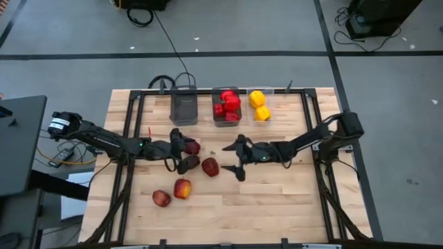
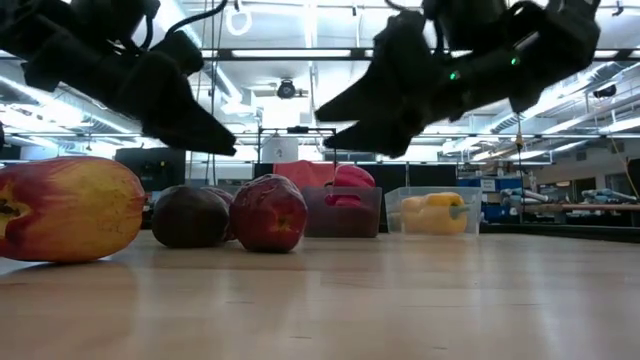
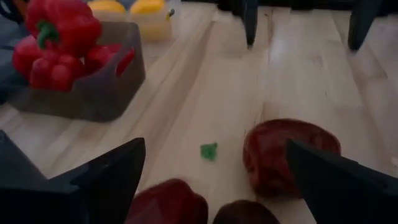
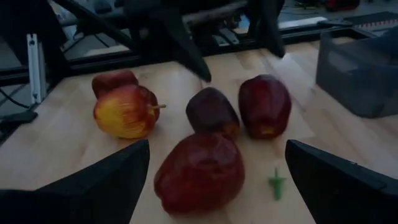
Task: Sort produce into baskets
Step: Put the dark red apple into the left black bin
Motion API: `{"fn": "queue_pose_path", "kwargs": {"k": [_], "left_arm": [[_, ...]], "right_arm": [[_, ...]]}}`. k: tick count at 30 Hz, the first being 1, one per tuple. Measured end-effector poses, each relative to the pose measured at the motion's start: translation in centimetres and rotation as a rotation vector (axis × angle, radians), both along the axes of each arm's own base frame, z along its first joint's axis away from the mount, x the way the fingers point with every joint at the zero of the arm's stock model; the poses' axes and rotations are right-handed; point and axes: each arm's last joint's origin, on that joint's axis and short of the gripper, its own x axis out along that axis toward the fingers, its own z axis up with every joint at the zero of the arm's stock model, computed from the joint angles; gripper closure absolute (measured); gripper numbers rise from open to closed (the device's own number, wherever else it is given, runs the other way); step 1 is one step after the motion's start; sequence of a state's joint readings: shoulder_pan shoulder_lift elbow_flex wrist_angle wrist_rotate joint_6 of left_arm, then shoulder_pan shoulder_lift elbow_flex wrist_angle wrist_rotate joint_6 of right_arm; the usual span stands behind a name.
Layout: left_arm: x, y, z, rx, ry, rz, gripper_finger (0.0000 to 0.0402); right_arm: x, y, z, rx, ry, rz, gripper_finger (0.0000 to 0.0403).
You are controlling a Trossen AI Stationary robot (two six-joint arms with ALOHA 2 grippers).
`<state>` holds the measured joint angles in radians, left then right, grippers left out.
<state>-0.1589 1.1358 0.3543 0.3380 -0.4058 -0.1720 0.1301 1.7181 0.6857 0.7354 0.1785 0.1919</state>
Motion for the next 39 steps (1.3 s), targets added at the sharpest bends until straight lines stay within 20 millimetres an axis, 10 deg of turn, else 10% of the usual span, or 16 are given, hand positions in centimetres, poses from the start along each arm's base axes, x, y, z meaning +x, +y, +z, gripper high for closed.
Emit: {"fn": "queue_pose_path", "kwargs": {"k": [15, 39], "left_arm": [[1.0, -0.4, -1.4, -0.028, 0.023, -0.023, 0.0016], [0.5, 0.6, -2.6, -0.034, 0.145, 0.038, 0.0170]], "right_arm": [[3.4, 1.0, -2.4, 0.016, 0.009, -0.009, 0.0048], [4.2, -0.2, -3.8, 0.087, 0.006, -0.199, 0.0094]]}}
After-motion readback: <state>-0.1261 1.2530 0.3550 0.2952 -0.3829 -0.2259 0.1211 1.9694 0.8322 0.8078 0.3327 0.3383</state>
